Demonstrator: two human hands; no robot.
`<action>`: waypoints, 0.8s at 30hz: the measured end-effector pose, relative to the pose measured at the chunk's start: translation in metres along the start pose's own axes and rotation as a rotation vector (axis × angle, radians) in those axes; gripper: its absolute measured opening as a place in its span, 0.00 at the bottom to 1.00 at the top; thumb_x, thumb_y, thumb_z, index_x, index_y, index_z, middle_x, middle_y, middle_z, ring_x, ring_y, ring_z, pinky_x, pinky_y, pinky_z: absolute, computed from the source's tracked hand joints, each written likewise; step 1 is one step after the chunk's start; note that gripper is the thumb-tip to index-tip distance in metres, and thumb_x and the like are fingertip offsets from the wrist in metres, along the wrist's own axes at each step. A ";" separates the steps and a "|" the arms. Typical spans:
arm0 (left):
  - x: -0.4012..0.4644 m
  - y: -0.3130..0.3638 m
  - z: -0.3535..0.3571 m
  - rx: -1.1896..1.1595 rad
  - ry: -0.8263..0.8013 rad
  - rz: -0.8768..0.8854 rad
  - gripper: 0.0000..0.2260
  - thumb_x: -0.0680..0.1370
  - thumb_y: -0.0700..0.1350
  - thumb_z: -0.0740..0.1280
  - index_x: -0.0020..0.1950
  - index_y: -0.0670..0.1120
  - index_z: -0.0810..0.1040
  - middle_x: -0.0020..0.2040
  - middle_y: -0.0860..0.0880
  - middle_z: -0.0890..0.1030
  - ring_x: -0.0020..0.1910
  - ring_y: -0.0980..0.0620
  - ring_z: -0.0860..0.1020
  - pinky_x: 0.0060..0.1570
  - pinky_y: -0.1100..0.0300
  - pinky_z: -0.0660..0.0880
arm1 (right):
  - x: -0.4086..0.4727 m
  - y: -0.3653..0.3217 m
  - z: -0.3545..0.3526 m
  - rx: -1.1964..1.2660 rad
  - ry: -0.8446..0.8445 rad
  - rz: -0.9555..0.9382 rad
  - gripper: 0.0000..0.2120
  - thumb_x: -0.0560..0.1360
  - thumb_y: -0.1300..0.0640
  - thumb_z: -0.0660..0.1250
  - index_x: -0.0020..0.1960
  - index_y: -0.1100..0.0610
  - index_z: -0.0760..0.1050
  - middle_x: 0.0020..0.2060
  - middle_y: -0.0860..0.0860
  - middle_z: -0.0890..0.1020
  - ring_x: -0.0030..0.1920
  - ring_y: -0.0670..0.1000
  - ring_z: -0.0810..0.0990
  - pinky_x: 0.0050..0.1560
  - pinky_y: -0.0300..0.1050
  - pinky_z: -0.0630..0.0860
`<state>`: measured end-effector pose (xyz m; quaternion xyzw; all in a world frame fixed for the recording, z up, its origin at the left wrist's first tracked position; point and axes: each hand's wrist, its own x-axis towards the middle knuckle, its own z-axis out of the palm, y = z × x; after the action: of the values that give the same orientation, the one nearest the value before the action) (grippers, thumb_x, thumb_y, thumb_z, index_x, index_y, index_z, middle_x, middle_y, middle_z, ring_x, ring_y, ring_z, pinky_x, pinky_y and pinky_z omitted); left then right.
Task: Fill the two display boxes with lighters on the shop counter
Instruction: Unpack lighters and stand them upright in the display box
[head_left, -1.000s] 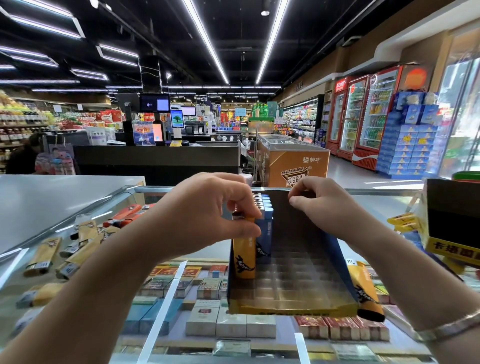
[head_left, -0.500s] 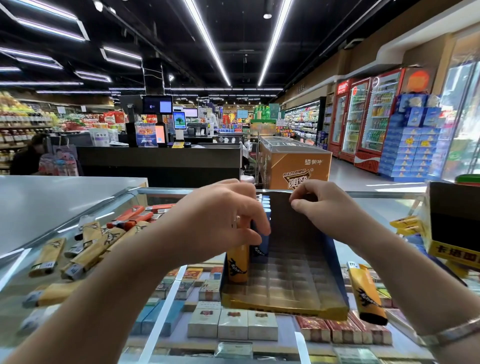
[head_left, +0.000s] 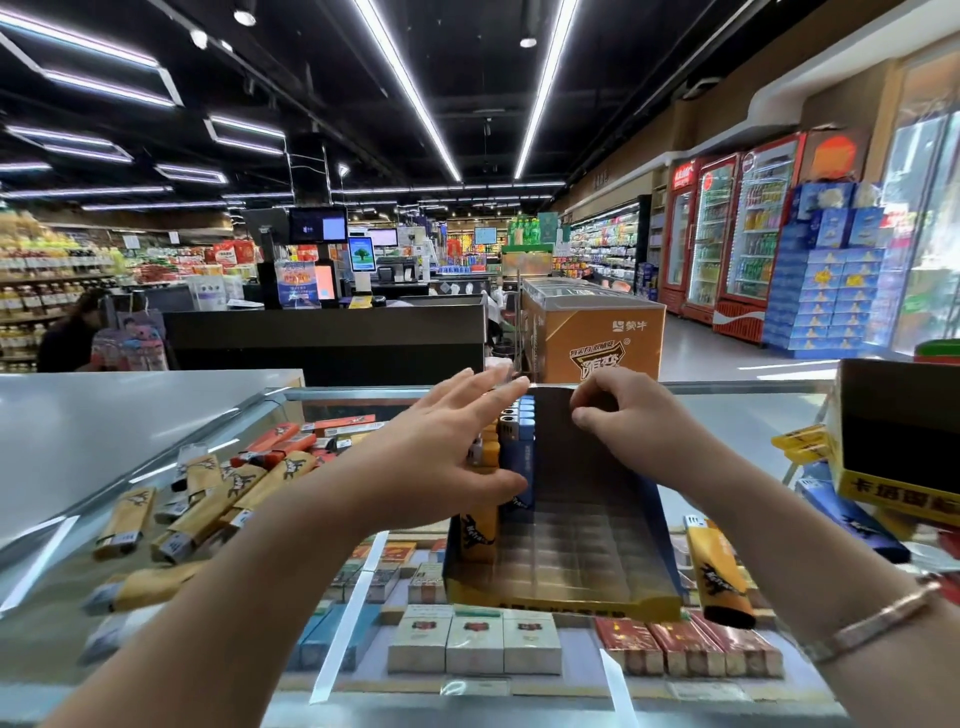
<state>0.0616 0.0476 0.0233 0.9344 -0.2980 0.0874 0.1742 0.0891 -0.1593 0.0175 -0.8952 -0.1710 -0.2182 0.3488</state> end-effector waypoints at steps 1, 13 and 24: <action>0.000 0.001 0.001 -0.045 0.006 -0.036 0.38 0.72 0.60 0.67 0.73 0.66 0.46 0.72 0.69 0.44 0.70 0.65 0.43 0.67 0.58 0.51 | 0.000 0.000 0.001 -0.025 -0.013 -0.004 0.03 0.74 0.60 0.65 0.42 0.52 0.74 0.43 0.50 0.76 0.44 0.48 0.73 0.40 0.33 0.67; -0.009 0.041 0.035 -0.907 0.386 -0.313 0.23 0.72 0.37 0.68 0.61 0.55 0.67 0.46 0.52 0.75 0.42 0.56 0.76 0.31 0.69 0.71 | -0.016 -0.024 -0.053 -0.196 0.104 0.044 0.05 0.73 0.64 0.64 0.44 0.62 0.79 0.37 0.53 0.79 0.40 0.51 0.76 0.41 0.41 0.68; -0.016 0.059 0.046 -0.887 0.500 -0.287 0.22 0.73 0.34 0.65 0.62 0.53 0.67 0.45 0.49 0.74 0.41 0.53 0.74 0.34 0.64 0.69 | -0.080 -0.012 -0.131 -0.638 -0.700 0.601 0.11 0.71 0.57 0.71 0.50 0.61 0.78 0.36 0.54 0.81 0.29 0.48 0.78 0.28 0.37 0.74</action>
<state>0.0171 -0.0065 -0.0075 0.7530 -0.1246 0.1482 0.6289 -0.0194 -0.2548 0.0698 -0.9848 0.0605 0.1599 0.0298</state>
